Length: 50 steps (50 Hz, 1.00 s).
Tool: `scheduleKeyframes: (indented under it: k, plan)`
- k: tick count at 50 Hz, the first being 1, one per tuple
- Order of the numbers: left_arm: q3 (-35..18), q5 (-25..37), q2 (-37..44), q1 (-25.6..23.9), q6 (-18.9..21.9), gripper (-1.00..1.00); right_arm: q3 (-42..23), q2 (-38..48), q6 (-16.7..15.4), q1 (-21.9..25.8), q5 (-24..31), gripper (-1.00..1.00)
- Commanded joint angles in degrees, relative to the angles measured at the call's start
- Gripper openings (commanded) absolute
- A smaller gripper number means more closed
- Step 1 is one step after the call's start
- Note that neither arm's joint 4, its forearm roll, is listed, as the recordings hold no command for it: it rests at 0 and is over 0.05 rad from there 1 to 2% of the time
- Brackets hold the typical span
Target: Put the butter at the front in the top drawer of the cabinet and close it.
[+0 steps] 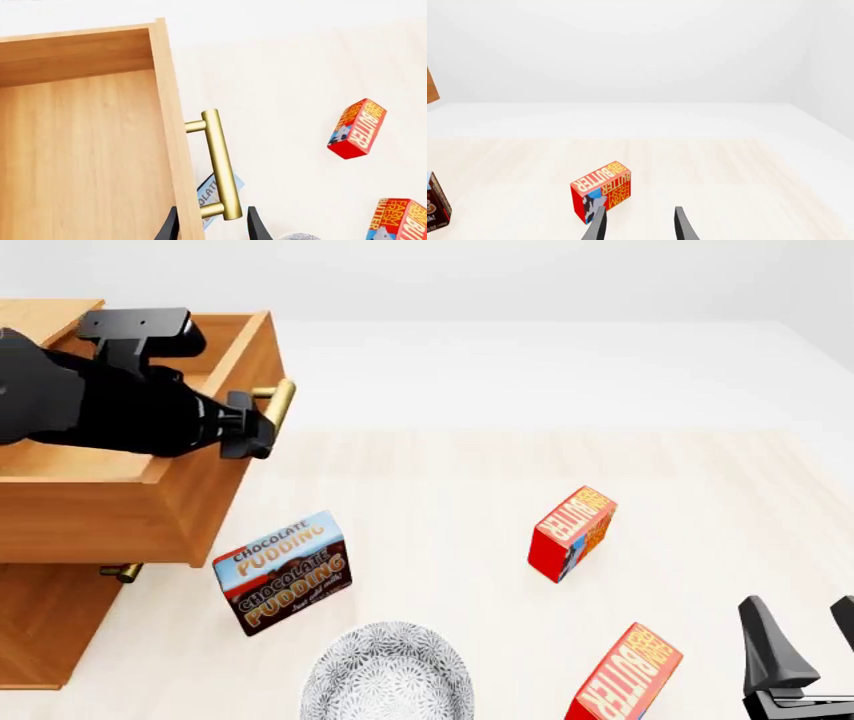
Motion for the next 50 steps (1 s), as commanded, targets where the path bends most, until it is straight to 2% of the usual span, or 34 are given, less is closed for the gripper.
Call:
scheduleKeyframes:
  k: [1, 14, 19, 23, 34, 46, 50]
  plan:
    - [-1.09, 0.17, 0.6, -2.39, 0.05, 1.0, -0.01, 0.02, 0.01, 0.02, -0.02, 1.0]
    - [-3.35, 1.97, -0.61, -3.76, 0.1, 1.0, -0.01, 0.02, 0.01, 0.01, -0.02, 1.0]
    - [-4.32, 2.45, -0.98, -5.68, -1.02, 1.0, -0.01, 0.01, 0.01, 0.01, -0.03, 1.0]
    - [-5.34, 3.43, -0.81, -5.4, 0.25, 1.0, -0.01, 0.02, 0.01, 0.0, -0.01, 1.0]
    - [-12.5, 10.22, -3.36, -1.99, 4.51, 1.0, -0.01, 0.02, 0.02, 0.0, -0.02, 1.0]
    - [-15.95, 13.79, -4.86, -2.06, 7.67, 1.0, -0.01, 0.02, 0.0, 0.01, -0.02, 1.0]
    - [-15.86, 13.31, -5.08, -3.89, 9.1, 1.0, -0.01, 0.02, 0.0, 0.01, -0.02, 1.0]
